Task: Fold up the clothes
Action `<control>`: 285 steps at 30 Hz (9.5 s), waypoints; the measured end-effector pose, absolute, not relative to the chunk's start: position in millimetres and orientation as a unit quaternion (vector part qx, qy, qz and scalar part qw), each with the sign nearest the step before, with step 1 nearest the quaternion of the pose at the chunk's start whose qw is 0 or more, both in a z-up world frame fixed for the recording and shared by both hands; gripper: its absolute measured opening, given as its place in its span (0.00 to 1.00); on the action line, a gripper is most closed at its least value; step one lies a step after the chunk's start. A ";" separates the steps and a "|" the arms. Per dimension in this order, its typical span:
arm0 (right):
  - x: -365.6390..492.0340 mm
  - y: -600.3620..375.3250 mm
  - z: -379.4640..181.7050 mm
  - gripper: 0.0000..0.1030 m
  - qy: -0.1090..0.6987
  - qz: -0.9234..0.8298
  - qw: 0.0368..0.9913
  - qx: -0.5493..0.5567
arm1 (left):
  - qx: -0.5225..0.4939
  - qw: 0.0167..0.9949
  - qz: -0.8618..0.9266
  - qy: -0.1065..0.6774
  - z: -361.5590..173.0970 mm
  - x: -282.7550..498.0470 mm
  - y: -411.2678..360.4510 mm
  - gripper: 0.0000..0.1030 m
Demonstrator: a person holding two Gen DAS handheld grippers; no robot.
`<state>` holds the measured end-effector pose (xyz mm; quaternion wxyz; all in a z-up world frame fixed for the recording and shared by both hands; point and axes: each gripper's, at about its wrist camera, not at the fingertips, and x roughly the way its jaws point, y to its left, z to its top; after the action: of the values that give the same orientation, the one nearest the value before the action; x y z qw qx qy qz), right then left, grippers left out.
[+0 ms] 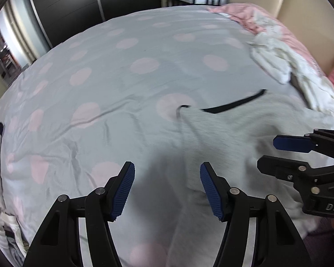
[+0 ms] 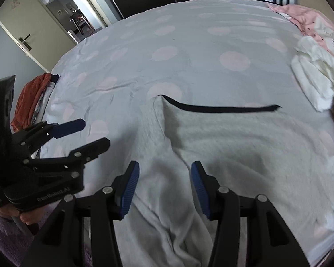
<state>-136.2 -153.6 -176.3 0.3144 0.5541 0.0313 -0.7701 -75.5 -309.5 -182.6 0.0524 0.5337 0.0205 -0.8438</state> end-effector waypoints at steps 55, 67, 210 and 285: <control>-158.3 299.8 -177.8 0.07 -0.115 -0.841 -0.141 0.509 | 0.479 -0.261 -0.798 -0.256 -221.2 -254.7 -15.8 0.61; -164.3 307.7 -196.5 0.09 -0.146 -0.830 -0.127 0.523 | 0.540 -0.272 -0.782 -0.153 -243.7 -274.1 2.0 0.24; -70.7 -37.1 -195.6 0.29 0.012 -0.782 0.148 0.605 | 0.488 0.279 -0.823 0.082 -172.6 16.7 -375.5 0.53; -168.1 -29.9 -108.5 0.33 -0.088 -0.864 0.148 0.473 | 0.596 0.237 -0.715 0.277 -243.2 19.9 -434.7 0.53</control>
<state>-168.1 -29.9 -108.5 0.1483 0.4733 -0.0881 -0.8639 19.9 -434.7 -243.2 0.2374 0.5962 0.2772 -0.7150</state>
